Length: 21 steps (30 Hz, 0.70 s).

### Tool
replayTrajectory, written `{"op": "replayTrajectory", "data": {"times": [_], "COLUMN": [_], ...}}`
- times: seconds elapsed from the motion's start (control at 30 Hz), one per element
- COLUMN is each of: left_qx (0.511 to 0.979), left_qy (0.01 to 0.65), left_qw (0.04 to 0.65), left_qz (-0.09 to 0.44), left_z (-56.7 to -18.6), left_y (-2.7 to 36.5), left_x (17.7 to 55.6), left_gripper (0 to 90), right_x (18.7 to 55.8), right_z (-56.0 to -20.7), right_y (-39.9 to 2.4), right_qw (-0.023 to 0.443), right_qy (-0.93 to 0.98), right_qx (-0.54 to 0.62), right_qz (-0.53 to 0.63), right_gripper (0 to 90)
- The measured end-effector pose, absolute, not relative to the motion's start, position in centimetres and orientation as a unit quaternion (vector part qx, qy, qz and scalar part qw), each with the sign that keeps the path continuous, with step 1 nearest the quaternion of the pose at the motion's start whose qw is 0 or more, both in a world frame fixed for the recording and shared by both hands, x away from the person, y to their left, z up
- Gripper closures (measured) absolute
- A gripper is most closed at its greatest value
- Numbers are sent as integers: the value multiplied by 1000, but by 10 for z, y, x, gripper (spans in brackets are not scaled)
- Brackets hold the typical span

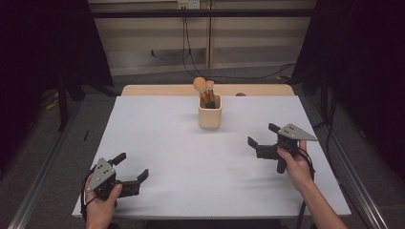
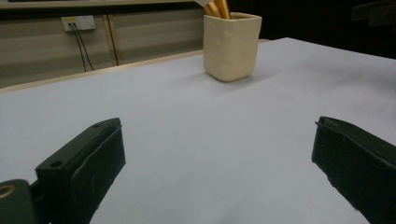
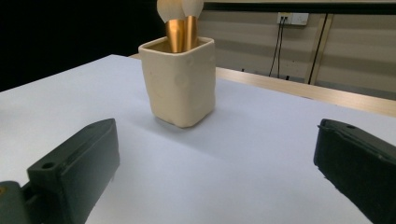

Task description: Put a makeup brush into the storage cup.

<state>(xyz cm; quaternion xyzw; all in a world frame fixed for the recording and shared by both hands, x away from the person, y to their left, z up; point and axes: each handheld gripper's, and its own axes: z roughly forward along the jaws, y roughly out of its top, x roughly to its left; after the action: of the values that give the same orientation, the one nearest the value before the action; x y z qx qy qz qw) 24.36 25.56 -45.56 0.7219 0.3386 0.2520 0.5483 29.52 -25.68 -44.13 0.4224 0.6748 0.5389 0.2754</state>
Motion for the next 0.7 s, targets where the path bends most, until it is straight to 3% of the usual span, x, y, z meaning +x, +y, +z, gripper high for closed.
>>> {"op": "replayTrajectory", "data": {"times": [0.7], "left_qx": [724], "left_qy": [337], "left_qw": [546], "left_qz": [252], "left_z": [-456], "left_y": [253], "left_x": [241], "left_gripper": [26], "right_x": [237], "right_z": [-452], "right_y": [-289], "right_qw": [288], "right_qy": [666], "right_qx": [431], "right_qz": [537], "right_gripper": [0]}}
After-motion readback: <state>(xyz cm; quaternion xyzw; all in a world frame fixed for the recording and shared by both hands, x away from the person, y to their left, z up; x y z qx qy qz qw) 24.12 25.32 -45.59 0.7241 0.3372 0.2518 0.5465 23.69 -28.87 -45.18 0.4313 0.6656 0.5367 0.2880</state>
